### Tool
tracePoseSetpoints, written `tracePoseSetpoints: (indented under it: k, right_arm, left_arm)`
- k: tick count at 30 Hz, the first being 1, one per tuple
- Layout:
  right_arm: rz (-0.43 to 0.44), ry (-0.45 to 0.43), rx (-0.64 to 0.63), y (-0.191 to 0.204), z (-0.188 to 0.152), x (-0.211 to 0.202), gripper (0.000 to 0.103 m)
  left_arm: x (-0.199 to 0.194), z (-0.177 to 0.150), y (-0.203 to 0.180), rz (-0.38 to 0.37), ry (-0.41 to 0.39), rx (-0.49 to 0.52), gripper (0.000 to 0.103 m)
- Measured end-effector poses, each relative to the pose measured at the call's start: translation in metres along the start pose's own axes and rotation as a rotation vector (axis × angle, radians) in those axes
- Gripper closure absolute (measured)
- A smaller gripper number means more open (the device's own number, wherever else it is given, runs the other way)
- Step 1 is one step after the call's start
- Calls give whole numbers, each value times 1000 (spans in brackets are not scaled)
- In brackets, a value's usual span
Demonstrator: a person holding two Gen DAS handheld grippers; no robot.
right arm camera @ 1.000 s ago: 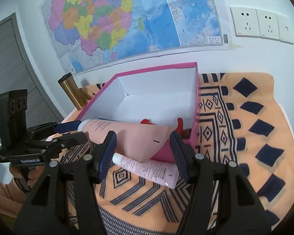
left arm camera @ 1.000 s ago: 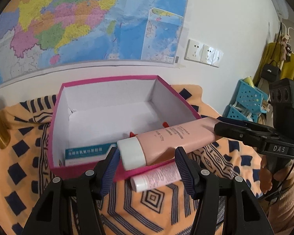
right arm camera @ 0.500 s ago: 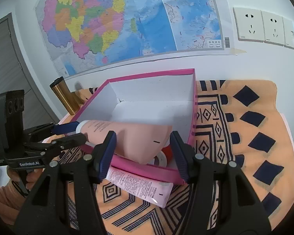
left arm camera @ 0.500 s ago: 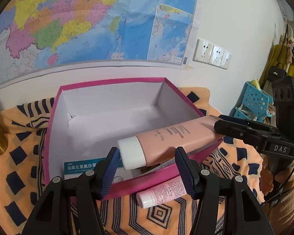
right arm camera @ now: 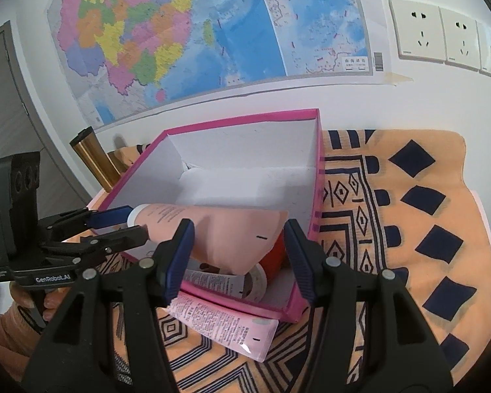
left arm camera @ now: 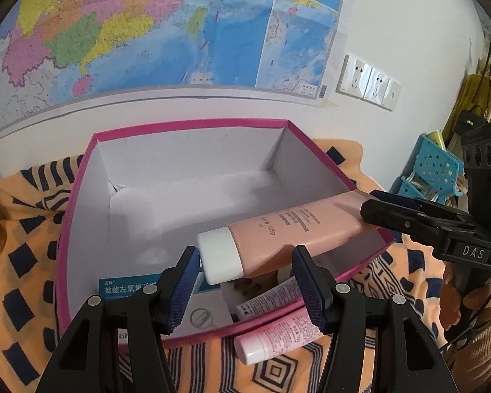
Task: Organize rigid objects
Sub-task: 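Lower the pink tube into the magenta box and open the right gripper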
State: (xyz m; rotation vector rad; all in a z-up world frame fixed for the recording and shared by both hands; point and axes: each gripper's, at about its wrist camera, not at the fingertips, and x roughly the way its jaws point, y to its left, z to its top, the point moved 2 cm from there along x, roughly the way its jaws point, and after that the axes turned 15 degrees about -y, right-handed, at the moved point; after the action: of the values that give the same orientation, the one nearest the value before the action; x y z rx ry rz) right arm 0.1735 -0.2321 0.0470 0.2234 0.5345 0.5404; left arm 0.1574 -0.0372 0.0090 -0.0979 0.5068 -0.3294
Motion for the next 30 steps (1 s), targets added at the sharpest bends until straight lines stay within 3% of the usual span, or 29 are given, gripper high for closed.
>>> tracePoseSetpoints:
  k: [20, 30]
  right_arm:
    - [-60, 29, -49, -2, 0, 22, 44]
    - [-65, 19, -97, 8, 1, 27, 44]
  left_arm:
    - [35, -3, 8, 2, 77, -17, 46]
    - [34, -3, -2, 3, 61, 27, 47]
